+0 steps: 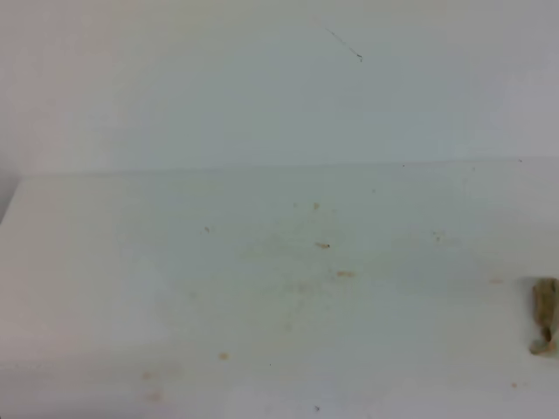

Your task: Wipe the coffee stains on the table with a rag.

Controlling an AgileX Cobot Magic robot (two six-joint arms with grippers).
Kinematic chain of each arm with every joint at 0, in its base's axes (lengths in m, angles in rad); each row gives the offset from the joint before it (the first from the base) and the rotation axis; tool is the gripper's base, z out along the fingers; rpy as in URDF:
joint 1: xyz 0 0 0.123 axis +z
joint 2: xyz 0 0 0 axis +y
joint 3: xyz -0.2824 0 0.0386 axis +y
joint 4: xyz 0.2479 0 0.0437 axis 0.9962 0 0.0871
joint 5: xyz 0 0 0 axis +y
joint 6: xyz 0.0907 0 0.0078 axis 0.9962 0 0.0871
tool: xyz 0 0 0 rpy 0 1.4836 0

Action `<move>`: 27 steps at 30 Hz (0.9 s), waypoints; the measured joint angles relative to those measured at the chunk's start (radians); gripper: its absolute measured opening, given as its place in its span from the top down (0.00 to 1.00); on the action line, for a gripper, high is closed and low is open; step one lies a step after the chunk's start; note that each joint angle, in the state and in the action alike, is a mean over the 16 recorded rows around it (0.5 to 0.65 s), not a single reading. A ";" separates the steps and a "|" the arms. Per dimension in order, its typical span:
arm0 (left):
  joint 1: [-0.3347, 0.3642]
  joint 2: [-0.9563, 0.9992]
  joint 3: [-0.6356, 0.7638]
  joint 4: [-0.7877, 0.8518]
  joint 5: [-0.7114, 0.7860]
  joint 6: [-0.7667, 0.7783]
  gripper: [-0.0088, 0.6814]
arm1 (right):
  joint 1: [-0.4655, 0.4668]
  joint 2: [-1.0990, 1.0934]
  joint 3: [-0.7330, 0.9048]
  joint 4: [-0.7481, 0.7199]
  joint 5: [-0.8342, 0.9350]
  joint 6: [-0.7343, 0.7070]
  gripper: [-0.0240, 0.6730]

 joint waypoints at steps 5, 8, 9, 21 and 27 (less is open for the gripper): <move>0.000 0.000 0.000 0.000 0.000 0.000 0.99 | 0.000 -0.104 0.120 0.017 -0.083 0.013 0.96; 0.000 0.000 0.000 0.000 0.000 0.000 0.99 | 0.000 -0.137 0.180 0.027 -0.148 0.018 0.97; 0.000 0.000 0.000 0.000 0.000 0.000 0.99 | 0.000 -0.143 0.197 0.031 -0.166 0.019 0.97; 0.000 0.000 0.000 0.000 0.000 0.000 0.99 | 0.000 0.037 0.216 0.049 -0.125 0.015 0.97; 0.000 0.000 0.000 0.000 0.000 0.000 0.99 | 0.000 0.271 0.169 0.044 -0.089 -0.031 0.97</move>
